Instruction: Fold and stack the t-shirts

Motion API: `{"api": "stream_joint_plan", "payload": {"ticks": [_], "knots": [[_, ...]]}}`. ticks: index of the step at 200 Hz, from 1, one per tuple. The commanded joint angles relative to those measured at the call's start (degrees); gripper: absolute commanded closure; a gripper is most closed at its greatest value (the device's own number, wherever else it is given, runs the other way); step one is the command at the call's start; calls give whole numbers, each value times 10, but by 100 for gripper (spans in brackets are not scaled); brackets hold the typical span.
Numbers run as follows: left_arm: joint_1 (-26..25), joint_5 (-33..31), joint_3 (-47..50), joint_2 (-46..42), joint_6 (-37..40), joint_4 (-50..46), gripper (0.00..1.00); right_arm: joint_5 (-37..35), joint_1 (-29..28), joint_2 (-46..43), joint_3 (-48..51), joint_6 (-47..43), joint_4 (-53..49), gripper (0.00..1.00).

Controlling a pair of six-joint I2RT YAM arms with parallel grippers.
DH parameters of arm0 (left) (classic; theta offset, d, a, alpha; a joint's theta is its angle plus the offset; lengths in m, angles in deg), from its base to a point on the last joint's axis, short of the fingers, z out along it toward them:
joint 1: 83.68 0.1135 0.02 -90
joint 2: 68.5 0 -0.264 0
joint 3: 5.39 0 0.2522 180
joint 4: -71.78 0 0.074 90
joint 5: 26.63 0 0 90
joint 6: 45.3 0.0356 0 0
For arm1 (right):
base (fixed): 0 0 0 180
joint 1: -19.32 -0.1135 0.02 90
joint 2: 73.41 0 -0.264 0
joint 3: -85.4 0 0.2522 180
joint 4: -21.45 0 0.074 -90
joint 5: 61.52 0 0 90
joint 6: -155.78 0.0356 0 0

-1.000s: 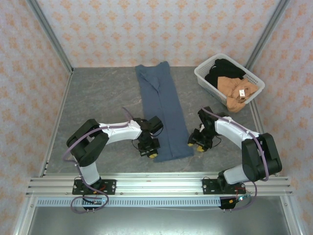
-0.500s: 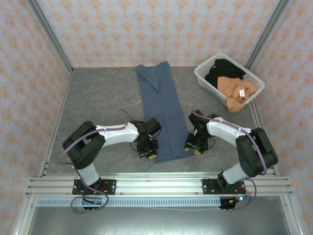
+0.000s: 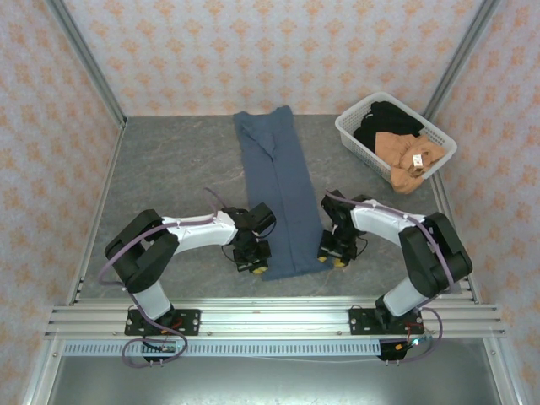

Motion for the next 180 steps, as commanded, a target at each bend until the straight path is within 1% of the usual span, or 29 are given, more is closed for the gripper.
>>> {"api": "stream_joint_plan", "payload": {"ticks": [1,12,19,33,56,69,92,120,134,156,180], "knots": [[4,-39,15,-6,11,-45,100,13,-25,18,-20,13,30,62],[4,-39,20,-9,10,-42,100,14,-32,21,-14,19,36,70],[4,-41,22,-11,9,-42,100,12,-34,19,-10,23,38,78],[4,-45,26,-16,10,-46,100,5,-37,7,-7,27,34,88],[3,-50,45,-41,14,-49,100,5,-39,-20,-10,24,5,100],[1,-52,59,-60,18,-52,100,15,-45,-34,-13,13,-18,100],[-8,-52,81,-110,23,-56,100,34,-78,-56,-34,-13,-79,100],[-13,-62,93,-186,5,-59,100,55,-91,-99,-50,-5,-114,100],[-13,-75,89,-218,-9,-61,100,48,-91,-113,-70,-2,-131,100],[-11,-105,67,-247,-27,-63,100,34,-91,-111,-111,5,-147,100],[3,-142,28,-256,-35,-73,100,-10,-85,-97,-157,11,-155,100]]}}
